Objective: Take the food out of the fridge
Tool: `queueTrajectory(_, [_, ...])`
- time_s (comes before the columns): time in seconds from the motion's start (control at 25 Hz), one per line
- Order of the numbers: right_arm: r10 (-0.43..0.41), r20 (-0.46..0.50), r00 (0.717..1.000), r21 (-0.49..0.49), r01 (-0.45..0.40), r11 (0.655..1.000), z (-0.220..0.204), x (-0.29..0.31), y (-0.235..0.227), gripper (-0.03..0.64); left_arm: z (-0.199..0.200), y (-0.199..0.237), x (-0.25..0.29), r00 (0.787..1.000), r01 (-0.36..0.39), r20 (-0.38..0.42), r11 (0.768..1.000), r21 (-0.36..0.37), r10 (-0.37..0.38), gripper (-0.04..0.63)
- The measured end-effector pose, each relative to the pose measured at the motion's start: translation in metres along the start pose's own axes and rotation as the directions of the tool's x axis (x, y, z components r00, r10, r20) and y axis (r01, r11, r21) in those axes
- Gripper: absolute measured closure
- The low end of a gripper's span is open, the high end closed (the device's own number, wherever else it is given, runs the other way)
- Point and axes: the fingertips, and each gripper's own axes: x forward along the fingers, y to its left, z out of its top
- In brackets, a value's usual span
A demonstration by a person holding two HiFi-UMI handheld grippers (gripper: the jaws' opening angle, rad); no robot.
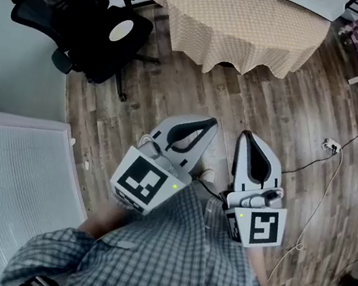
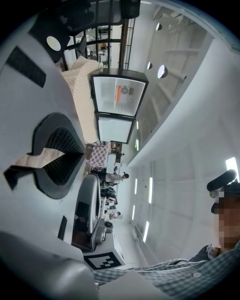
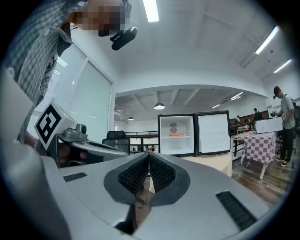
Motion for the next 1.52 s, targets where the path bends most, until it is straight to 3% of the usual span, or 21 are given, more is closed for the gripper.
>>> queueTrajectory(0.92, [-0.112, -0.014, 0.994, 0.005, 0.112, 0.994, -0.009, 0.013, 0.042, 0.606, -0.006, 0.03, -0.045, 0.998, 0.048, 0.032, 0.999, 0.018, -0.049, 0.591])
queueTrajectory(1.52, [-0.12, -0.026, 0.992, 0.013, 0.121, 0.993, -0.017, 0.034, -0.003, 0.606, -0.009, 0.04, 0.001, 0.999, 0.046, 0.001, 0.999, 0.007, -0.046, 0.591])
